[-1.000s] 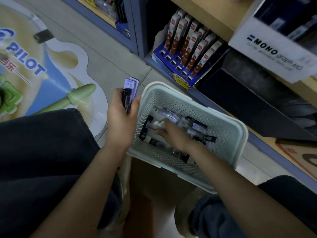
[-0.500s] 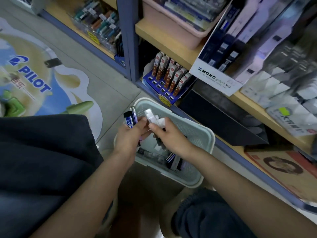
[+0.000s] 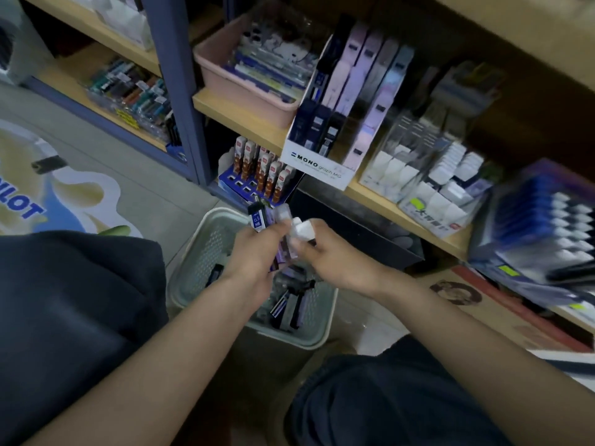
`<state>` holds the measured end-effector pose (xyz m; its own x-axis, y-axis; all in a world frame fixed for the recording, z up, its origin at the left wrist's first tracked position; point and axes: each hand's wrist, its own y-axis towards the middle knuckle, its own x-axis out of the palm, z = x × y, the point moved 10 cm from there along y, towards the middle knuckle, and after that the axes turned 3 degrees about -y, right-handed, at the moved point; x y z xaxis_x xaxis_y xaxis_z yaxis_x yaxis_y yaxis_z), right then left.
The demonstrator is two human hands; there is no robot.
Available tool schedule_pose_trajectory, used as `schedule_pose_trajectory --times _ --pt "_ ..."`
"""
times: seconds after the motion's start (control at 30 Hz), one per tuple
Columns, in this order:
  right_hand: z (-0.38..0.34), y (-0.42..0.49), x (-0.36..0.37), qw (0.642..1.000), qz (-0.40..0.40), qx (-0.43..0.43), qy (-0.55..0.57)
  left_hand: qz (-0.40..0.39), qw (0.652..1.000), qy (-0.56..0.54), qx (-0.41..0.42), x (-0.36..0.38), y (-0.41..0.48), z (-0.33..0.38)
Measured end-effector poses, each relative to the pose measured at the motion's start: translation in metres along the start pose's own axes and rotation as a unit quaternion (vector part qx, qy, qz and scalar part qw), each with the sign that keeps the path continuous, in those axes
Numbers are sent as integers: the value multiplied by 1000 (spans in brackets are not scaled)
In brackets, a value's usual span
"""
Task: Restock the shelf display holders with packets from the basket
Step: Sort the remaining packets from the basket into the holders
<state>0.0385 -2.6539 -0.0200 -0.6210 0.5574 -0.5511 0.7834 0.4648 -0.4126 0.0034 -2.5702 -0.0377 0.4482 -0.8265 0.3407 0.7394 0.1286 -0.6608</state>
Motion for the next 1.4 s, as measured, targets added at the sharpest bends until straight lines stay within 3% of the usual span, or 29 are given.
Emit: schedule_pose_trajectory --times 0.23,0.4,0.67,0.83,0.93,1.17,1.4 --pt "-4 -52 -70 972 234 6 -3 -3 998 36 46 45 -19 16" --pt "3 -69 -107 948 298 27 104 -27 992 81 97 75 -24 33" --pt "35 -92 -182 887 442 48 120 -60 976 149 146 116 -14 63" --pt "71 -96 -217 877 472 87 16 -83 973 171 133 128 -7 52" --pt "82 -96 -225 869 486 88 9 -88 973 174 124 134 -5 45" --pt "80 -109 -246 811 582 61 0 -102 978 157 90 147 1 30" --pt "91 -100 -253 814 577 62 -24 -120 978 152 77 156 0 22"
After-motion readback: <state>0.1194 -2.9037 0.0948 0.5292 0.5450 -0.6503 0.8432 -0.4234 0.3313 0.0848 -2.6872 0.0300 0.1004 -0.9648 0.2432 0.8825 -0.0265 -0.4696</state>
